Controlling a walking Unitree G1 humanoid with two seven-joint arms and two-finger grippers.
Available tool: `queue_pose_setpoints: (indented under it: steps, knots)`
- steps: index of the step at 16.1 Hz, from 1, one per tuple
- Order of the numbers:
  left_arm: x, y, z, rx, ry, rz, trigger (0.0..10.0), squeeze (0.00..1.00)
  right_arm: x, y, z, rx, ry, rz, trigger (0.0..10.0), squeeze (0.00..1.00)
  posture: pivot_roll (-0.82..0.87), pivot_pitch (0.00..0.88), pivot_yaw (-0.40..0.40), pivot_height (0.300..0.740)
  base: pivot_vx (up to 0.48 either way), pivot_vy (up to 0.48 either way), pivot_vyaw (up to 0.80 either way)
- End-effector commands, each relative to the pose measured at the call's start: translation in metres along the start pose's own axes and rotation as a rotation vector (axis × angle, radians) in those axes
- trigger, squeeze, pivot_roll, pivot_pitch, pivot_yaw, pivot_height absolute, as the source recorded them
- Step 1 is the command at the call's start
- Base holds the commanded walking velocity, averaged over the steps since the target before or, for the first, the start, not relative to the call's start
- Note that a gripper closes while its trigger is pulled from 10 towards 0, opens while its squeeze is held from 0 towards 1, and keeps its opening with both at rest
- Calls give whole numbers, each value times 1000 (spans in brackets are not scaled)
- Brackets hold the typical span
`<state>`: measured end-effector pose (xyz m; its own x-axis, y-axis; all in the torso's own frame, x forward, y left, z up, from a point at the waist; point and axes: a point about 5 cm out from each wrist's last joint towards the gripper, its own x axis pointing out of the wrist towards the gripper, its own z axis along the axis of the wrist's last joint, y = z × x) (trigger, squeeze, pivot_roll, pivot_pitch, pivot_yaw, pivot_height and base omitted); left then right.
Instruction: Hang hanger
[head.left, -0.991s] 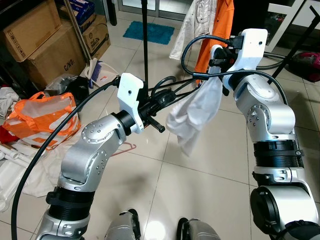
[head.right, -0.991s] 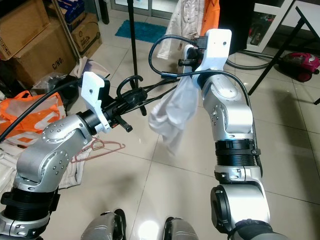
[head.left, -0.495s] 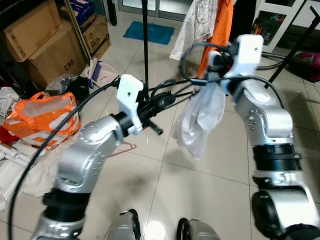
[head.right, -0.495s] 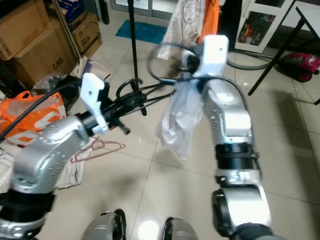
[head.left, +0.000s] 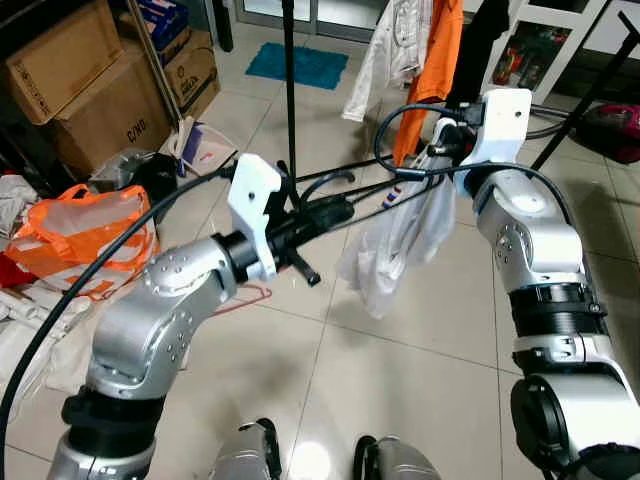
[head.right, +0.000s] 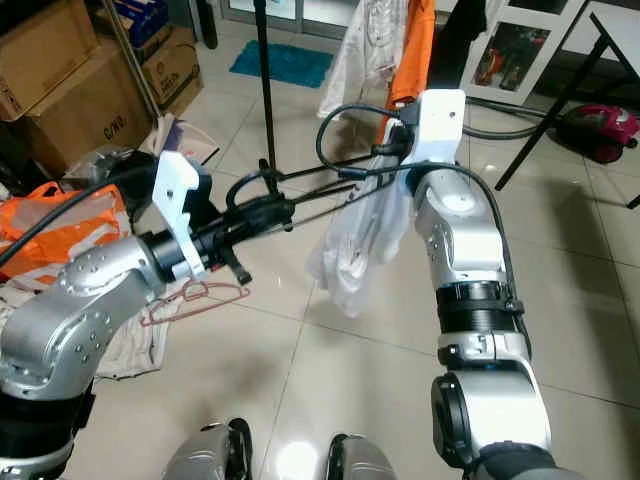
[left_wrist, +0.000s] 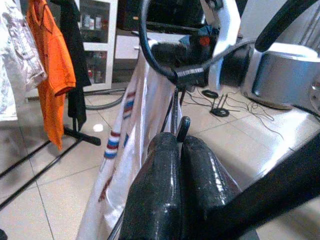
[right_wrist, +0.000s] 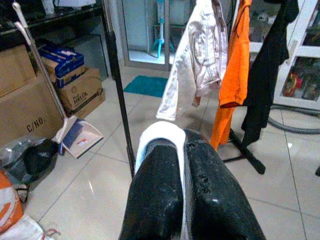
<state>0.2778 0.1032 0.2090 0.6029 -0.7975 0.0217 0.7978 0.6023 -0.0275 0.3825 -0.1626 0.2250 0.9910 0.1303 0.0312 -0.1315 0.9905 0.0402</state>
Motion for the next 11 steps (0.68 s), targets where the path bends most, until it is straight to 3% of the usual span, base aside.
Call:
queue_pose_setpoints:
  steps: [1,5,11]
  knots:
    - [1,-6,2,-1,-1,-32,10000,0,2,-3,13,-13,-53,-8,10000,0,-82,162,-22,740,0,0,0]
    - [2,-1,-2,3,18,14,10000,0,1,0,20,14,-70,5,10000,0,-90,159,-21,740,0,0,0]
    - [0,4,1,16,17,35,10000,0,-2,-11,23,15,-73,-19,10000,0,-96,158,-25,740,0,0,0]
